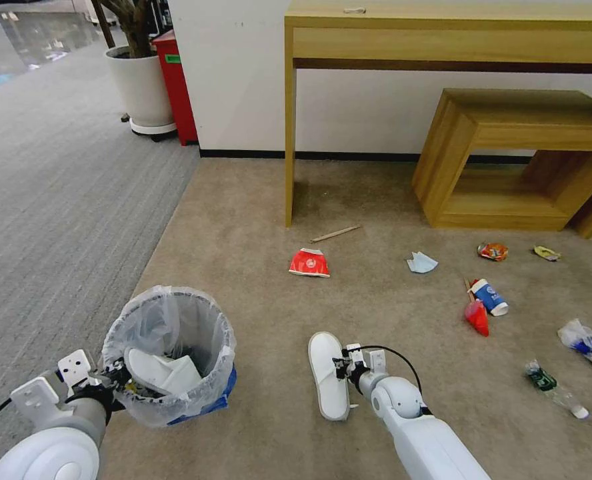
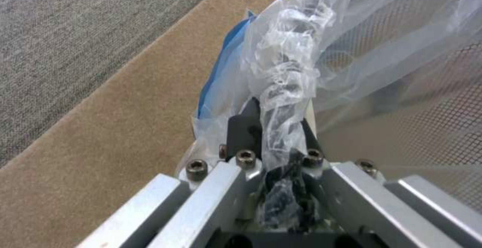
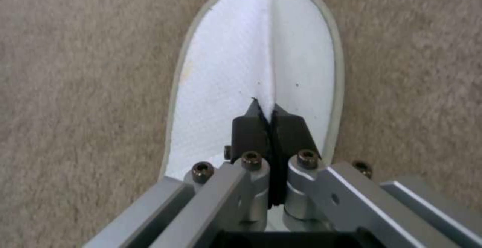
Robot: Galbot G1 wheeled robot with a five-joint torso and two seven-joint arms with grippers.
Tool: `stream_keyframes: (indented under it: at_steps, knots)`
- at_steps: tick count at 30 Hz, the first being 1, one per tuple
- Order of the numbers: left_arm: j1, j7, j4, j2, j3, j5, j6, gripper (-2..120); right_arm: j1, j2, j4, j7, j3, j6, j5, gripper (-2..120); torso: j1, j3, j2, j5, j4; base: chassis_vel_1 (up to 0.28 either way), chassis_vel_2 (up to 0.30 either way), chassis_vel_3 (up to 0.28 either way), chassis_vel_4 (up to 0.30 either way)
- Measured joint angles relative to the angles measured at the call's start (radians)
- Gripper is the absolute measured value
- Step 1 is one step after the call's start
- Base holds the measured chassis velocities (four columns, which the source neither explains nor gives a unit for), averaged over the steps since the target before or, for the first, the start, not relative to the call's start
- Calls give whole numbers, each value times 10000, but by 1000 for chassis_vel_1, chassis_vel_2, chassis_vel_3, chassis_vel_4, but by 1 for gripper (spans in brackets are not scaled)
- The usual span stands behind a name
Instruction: Pick up the trash bin and place the garbage on the floor into it.
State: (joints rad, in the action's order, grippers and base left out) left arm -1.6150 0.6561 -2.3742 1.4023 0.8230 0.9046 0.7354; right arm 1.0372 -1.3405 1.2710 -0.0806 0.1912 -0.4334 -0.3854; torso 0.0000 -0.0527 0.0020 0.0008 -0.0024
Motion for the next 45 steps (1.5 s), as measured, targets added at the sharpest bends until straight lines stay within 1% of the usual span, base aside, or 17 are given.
stream_keyframes:
  at_steps: [5, 10, 12, 13, 15, 16, 17, 20, 21, 23, 25, 27, 32, 36, 40, 42, 45]
  knots:
    - [18, -1, 8, -3, -15, 0, 0, 1, 59, 14, 29, 21, 12, 262, 29, 0, 0, 0, 0, 0, 0, 0, 0, 0, 0]
    - [22, -4, 18, 15, -84, 1, 0, 1, 311, 140, 660, -224, 61, 1194, -294, 0, 0, 0, 0, 0, 0, 0, 0, 0, 0]
    - [17, -4, 19, 88, -232, -2, -1, 1, 639, 304, 1700, -1130, 184, 2688, -874, 0, 1, 0, -1, 2, -1, 0, 0, 0, 0]
    - [17, -4, 19, 88, -232, -2, -1, 1, 639, 304, 1700, -1130, 184, 2688, -874, 0, 1, 0, -1, 2, -1, 0, 0, 0, 0]
    - [17, -5, 8, 209, -428, -44, 0, 1, 813, 476, 2921, -2130, 335, 3930, -1661, 0, 0, 1, 0, -1, 0, 0, 0, 0, 0]
    - [16, -4, -5, 316, -599, -100, -1, 1, 854, 596, 3744, -3059, 353, 4731, -2389, 0, 0, 1, 0, 0, 0, 0, 0, 0, 0]
    - [16, -4, -5, 316, -599, -100, -1, 1, 854, 596, 3744, -3059, 353, 4731, -2389, 0, 0, 1, 0, 0, 0, 0, 0, 0, 0]
    - [-67, -22, -87, 610, -1141, -254, -1, 1, 651, 796, 5096, -5971, 316, 6186, -4347, 0, 0, 2, 1, 0, 1, 0, 0, 0, 0]
    - [-67, -22, -87, 610, -1141, -254, -1, 1, 651, 796, 5096, -5971, 316, 6186, -4347, 0, 0, 2, 1, 0, 1, 0, 0, 0, 0]
    - [-241, -146, -208, 759, -1800, -581, -1, 1, 502, 740, 5745, -7388, -31, 6379, -5661, 0, 0, 2, 1, 0, 0, 0, 0, 0, 0]
    - [-307, -173, -269, 800, -2020, -672, -1, 1, 467, 671, 5757, -7638, -197, 6356, -5695, 0, 0, 2, 1, 0, -1, 0, 0, 0, 0]
    - [-516, -211, -560, 906, -2475, -800, -1, 1, 371, 522, 5216, -8207, -743, 6391, -5071, 0, 0, 1, 1, 1, 0, 0, 0, 0, 0]
    - [-723, -257, -913, 913, -2624, -835, -2, 1, 235, 431, 4579, -8885, -1050, 6490, -4243, 0, 0, 1, 1, 0, 0, 0, 0, 0, 0]
    - [-821, -278, -1056, 898, -2608, -837, -1, 1, 121, 428, 4367, -8992, -1119, 6546, -3933, 0, 0, 1, 1, 0, 0, 0, 0, 0, 0]
    - [-832, -286, -1089, 894, -2552, -845, -1, 1, 79, 486, 4308, -9044, -1072, 6566, -3837, 14, 0, 1, 1, 0, 0, 0, 0, 0, 0]
    - [-776, -289, -1011, 888, -2488, -886, -1, 1, 113, 554, 4315, -9073, -952, 6568, -3836, 25, 0, 0, 1, 0, 0, 0, 0, 0, 0]
    - [-726, -289, -919, 883, -2438, -906, -1, 1, 163, 613, 4315, -9073, -816, 6605, -3835, 32, 0, 1, 1, 0, 0, 0, 0, 0, 0]
